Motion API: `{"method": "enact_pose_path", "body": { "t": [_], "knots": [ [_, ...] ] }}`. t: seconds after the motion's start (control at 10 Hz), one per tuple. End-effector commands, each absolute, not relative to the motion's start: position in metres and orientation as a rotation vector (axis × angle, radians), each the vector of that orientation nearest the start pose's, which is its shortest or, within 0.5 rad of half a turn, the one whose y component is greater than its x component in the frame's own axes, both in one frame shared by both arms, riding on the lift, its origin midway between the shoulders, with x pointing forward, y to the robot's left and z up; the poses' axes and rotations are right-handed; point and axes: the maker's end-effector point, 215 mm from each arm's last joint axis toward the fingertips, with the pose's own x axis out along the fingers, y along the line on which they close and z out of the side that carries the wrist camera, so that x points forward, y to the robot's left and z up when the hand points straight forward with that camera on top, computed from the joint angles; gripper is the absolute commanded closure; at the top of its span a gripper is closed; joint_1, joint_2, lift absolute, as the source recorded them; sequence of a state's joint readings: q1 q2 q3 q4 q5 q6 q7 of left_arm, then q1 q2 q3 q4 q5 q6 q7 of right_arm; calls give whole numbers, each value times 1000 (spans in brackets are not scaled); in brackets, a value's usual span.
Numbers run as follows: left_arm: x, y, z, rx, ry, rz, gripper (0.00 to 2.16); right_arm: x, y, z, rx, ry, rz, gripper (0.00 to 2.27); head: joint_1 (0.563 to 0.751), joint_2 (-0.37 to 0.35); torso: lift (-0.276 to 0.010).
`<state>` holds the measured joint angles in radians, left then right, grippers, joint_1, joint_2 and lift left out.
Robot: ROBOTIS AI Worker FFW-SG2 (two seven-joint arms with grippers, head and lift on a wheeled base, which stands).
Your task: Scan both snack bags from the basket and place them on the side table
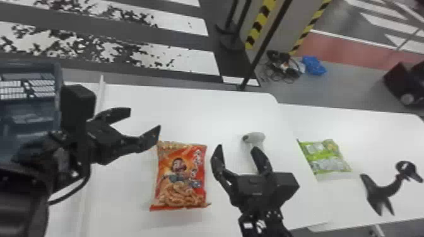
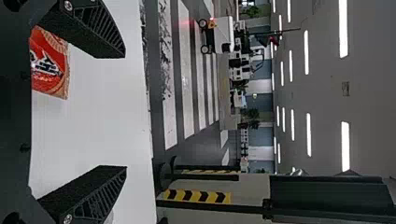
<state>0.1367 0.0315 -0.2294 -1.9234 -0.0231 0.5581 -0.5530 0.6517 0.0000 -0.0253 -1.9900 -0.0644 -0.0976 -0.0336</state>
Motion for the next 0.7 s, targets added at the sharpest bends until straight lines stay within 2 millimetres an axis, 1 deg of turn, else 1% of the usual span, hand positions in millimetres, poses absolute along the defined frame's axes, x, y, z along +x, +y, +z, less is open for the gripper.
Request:
{"method": "enact_pose_path", "body": {
  "t": [0.0,0.1,0.2,0.3,0.4,0.5,0.6],
  "knots": [
    [479,43,-356,-16,259,-684,83,380,-244,-409,55,169,-57,60,695,-329,-75],
    [486,79,-353,-45,244,-614,83,378,-242,-421,69,222,-54,56,695,-294,-75],
    [489,114,-348,-49,208,-545,83,375,-240,-431,82,270,-49,56,695,-242,-75],
    [492,146,-340,-49,170,-471,83,372,-235,-441,119,321,-23,53,695,-215,-75],
    [492,177,-333,-32,132,-389,83,367,-228,-453,173,387,15,63,695,-161,-75],
    [490,206,-334,-16,119,-306,83,362,-221,-460,211,444,47,70,695,-104,-75],
    [487,225,-331,4,93,-238,83,355,-216,-469,250,506,71,76,695,-45,-75]
  ]
}}
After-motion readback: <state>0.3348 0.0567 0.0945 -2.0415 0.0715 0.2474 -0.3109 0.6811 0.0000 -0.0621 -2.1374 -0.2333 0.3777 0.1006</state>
